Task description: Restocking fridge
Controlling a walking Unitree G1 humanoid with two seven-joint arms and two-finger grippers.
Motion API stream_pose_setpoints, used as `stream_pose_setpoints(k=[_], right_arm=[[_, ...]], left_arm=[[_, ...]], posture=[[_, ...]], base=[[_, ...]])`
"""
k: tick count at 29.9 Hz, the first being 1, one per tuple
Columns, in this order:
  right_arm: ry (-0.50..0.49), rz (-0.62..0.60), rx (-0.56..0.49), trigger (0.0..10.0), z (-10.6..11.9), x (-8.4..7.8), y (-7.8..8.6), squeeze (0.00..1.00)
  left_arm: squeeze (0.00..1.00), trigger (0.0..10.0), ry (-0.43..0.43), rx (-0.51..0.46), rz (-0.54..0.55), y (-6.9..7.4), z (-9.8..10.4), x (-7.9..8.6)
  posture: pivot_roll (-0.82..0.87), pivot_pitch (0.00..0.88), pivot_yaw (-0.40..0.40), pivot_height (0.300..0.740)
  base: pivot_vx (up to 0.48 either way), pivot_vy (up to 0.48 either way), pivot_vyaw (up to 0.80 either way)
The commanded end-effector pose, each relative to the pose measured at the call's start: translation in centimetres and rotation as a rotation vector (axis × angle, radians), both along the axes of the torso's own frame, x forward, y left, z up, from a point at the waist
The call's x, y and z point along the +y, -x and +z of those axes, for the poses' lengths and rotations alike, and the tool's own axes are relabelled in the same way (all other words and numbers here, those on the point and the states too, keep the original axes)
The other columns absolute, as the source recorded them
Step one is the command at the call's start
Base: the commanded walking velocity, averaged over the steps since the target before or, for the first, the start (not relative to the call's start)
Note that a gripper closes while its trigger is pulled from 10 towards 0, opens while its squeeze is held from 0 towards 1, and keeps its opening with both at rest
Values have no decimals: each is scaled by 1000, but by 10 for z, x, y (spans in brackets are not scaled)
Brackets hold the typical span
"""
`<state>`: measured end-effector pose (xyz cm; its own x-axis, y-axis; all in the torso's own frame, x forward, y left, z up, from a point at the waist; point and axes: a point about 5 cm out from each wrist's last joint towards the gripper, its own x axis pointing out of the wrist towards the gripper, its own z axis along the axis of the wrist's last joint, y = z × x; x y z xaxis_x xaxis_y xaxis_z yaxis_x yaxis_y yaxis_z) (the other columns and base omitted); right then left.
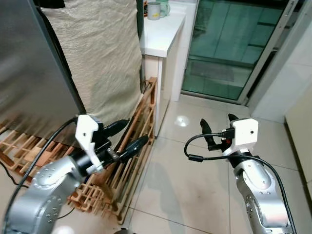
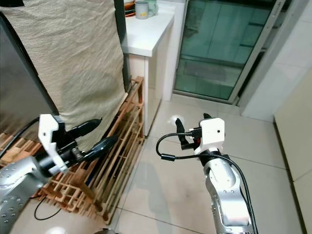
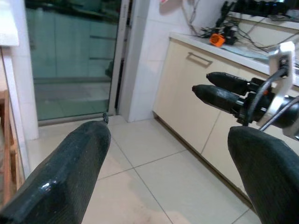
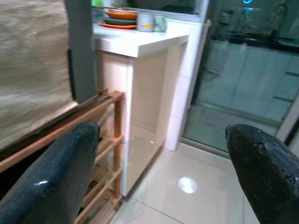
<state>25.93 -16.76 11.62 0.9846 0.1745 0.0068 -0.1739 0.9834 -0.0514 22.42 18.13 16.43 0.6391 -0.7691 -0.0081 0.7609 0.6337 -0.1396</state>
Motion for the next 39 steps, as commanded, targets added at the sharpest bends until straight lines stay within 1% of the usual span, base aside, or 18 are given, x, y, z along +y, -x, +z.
stream_pose_setpoints(k=[1, 2, 3, 4, 5, 9, 11, 12, 13, 15, 18, 21, 22, 24, 28, 30, 35, 39], right_arm=[[-3, 2, 15, 10000, -2, -3, -3, 0], [-1, 3, 18, 10000, -3, -3, -3, 0], [6, 5, 25, 10000, -5, -4, -5, 0], [6, 5, 25, 10000, -5, -4, -5, 0], [26, 9, 34, 10000, -7, -6, -7, 0], [25, 3, 38, 10000, -8, -8, -8, 0], [26, 0, 47, 10000, -10, -10, -8, 0], [31, 5, 59, 10000, -14, -11, -8, 0], [31, 5, 59, 10000, -14, -11, -8, 0], [38, 19, 74, 10000, -18, -11, -7, 0], [45, 24, 78, 10000, -20, -11, -7, 0], [43, 9, 82, 10000, -22, -12, -10, 0], [43, 9, 82, 10000, -22, -12, -10, 0], [37, -6, 81, 10000, -22, -14, -13, 0], [37, 4, 75, 10000, -22, -11, -13, 0], [38, 8, 77, 10000, -23, -11, -12, 0], [41, 19, 91, 10000, -27, -10, -11, 0], [47, 24, 95, 10000, -29, -10, -13, 0]], left_arm=[[0, 10000, -9, -20, 24, -3, 5, 12], [0, 10000, -21, -27, 56, -6, 5, 19], [0, 10000, -23, -54, 186, -19, 9, 38], [0, 10000, -23, -54, 186, -19, 9, 38], [0, 10000, -17, -74, 273, -28, 15, 52], [0, 10000, -11, -72, 274, -28, 17, 58], [0, 10000, -20, -50, 204, -19, 19, 66], [0, 10000, -26, -13, 120, -6, 19, 72], [0, 10000, -26, -13, 120, -6, 19, 72], [0, 10000, -43, 48, 42, 8, 11, 73], [0, 10000, -50, 70, 35, 11, 5, 71], [0, 10000, 11, 57, 189, 3, -4, 72], [0, 10000, 11, 57, 189, 3, -4, 72], [0, 10000, 54, 44, 306, -4, -9, 73], [0, 10000, 183, 75, 455, -6, -18, 74], [0, 10000, 205, 69, 522, -3, -22, 77], [0, 10000, 199, 33, 547, 0, -20, 77], [0, 10000, 169, -40, 573, -7, -4, 81]], posture=[[7, 0, 6, 740], [7, 0, 6, 740], [16, 0, -3, 740], [16, 0, -3, 740], [17, 0, -5, 740], [19, 0, -7, 740], [20, 0, -10, 740], [27, 0, -17, 740], [27, 0, -17, 740], [39, 0, -24, 740], [43, 0, -25, 740], [49, 0, -29, 740], [49, 0, -29, 740], [50, 0, -29, 740], [51, 0, -29, 740], [53, 0, -34, 740], [60, 0, -44, 740], [65, 0, -47, 740]], base=[[0, 0, 0], [0, 0, 0], [0, 0, 0], [0, 0, 0], [0, 0, 0], [0, 0, 0], [0, 0, 0], [0, 0, 0], [0, 0, 0], [0, 0, 0], [0, 0, 0], [0, 0, 0], [0, 0, 0], [0, 0, 0], [0, 0, 0], [0, 0, 0], [0, 0, 0], [0, 0, 0]])
